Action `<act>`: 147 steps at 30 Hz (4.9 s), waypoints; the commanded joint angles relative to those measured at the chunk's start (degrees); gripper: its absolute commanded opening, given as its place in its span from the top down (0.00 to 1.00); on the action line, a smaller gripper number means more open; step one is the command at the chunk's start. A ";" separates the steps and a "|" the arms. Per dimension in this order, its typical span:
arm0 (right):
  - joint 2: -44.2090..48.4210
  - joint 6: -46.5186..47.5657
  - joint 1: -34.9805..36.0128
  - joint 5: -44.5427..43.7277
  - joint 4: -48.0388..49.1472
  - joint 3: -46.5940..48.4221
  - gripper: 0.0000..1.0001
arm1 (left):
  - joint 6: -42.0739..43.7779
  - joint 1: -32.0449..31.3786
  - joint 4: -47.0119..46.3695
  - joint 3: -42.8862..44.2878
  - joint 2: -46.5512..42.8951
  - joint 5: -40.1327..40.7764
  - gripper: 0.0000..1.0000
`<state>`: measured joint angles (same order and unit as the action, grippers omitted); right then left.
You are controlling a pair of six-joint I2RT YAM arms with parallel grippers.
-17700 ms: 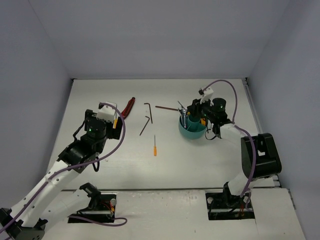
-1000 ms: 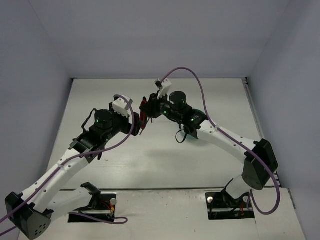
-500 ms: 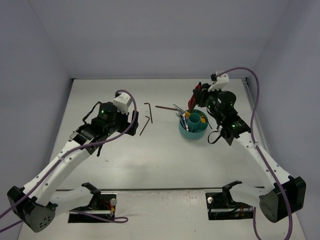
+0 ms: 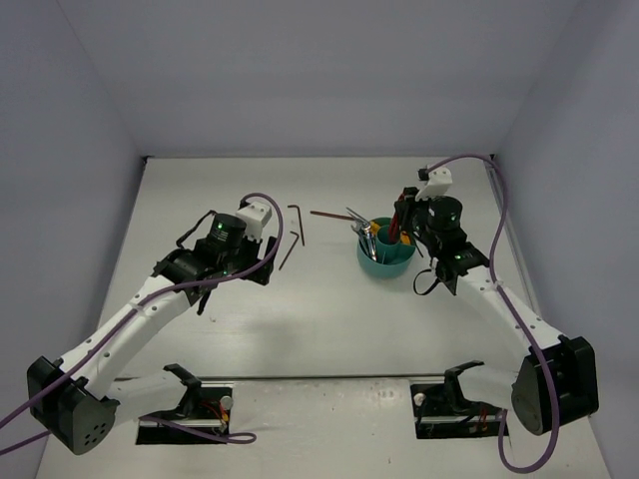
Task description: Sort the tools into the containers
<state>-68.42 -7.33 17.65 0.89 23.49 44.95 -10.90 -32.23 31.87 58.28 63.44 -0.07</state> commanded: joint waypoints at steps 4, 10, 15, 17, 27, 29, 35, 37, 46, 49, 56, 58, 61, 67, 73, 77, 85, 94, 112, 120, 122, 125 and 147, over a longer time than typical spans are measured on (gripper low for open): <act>-2.82 0.82 -0.25 3.44 12.13 -2.53 1.00 | 0.44 0.33 -1.11 1.66 -0.16 0.69 0.22; -4.71 0.82 -0.25 5.32 13.60 -3.53 1.00 | -0.09 0.41 -1.17 1.72 0.43 0.45 0.22; -4.71 -0.05 -0.29 5.08 13.82 -4.69 0.87 | -2.14 0.41 -2.28 2.10 2.63 -0.86 0.22; -4.50 -0.60 -0.25 5.08 13.77 -4.90 0.80 | -3.37 0.41 -3.17 2.36 4.65 -2.08 0.22; -1.01 -3.26 -0.16 6.11 12.54 -6.63 0.63 | -8.76 0.26 -4.70 10.13 23.09 -1.19 0.34; 0.40 -3.45 -0.12 5.98 11.07 -6.51 0.58 | -8.67 0.32 -4.55 12.37 27.09 -1.17 0.42; 8.98 -2.76 -0.16 3.81 4.54 -5.85 0.42 | -8.22 0.44 -2.10 21.17 38.42 1.08 0.52; 11.75 -2.50 -0.16 2.69 2.11 -4.94 0.40 | -7.83 0.50 -1.64 23.41 42.13 1.48 0.54; 18.85 -3.75 -0.16 4.66 -2.77 -4.58 0.36 | -6.15 2.95 1.14 31.13 51.79 0.55 0.62; 19.92 -3.66 -0.08 4.72 -3.65 -5.08 0.36 | -4.80 3.74 2.51 34.53 54.32 -1.54 0.65; 21.91 -3.69 -0.10 4.18 -4.04 -5.46 0.35 | -4.60 3.96 8.07 38.35 58.77 -4.02 0.79; 22.40 -3.59 -0.15 4.12 -4.14 -5.40 0.35 | -4.74 3.93 8.50 37.78 58.98 -4.48 0.83; 22.23 -3.79 -0.14 4.63 -4.40 -4.87 0.34 | -4.61 3.93 9.11 36.90 59.06 -5.90 0.84; 21.42 -5.08 -0.03 8.42 -4.68 -3.72 0.33 | -4.57 3.95 11.46 33.13 58.23 -6.69 1.00; 20.09 -6.68 2.59 10.72 -4.68 -1.81 0.32 | -5.43 3.18 7.19 22.25 47.87 -4.80 1.00; 17.93 -8.49 7.05 10.82 -4.66 -0.12 0.30 | -7.12 3.19 0.10 13.02 35.54 -4.90 1.00; 11.30 -14.20 17.67 6.83 -2.85 1.53 0.30 | -10.46 2.08 -15.88 -3.11 15.67 -5.20 1.00; 4.02 -19.84 22.66 10.60 3.08 4.56 0.31 | -7.88 -1.05 -25.18 -10.83 1.69 -8.34 1.00; -8.24 -21.35 29.15 7.17 7.66 12.04 0.38 | -4.40 -9.05 -28.81 -12.07 -10.35 -9.21 1.00; -10.34 -20.66 29.42 6.23 8.20 13.89 0.54 | -4.58 -10.22 -30.36 -12.76 -10.63 -8.79 1.00; -10.42 -20.62 29.54 6.15 8.32 14.02 0.60 | -4.58 -10.30 -30.88 -13.00 -10.79 -8.72 1.00; -10.77 -20.62 29.66 6.43 8.41 14.20 0.65 | -4.49 -10.31 -30.90 -12.84 -10.68 -8.28 1.00; -8.64 -17.27 29.72 4.76 7.70 12.96 1.00 | -5.54 -10.40 -32.70 -11.74 -9.30 -8.04 0.84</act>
<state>-79.56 -26.75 46.98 8.19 27.05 55.94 -16.26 -42.11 5.05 44.21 54.22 -7.86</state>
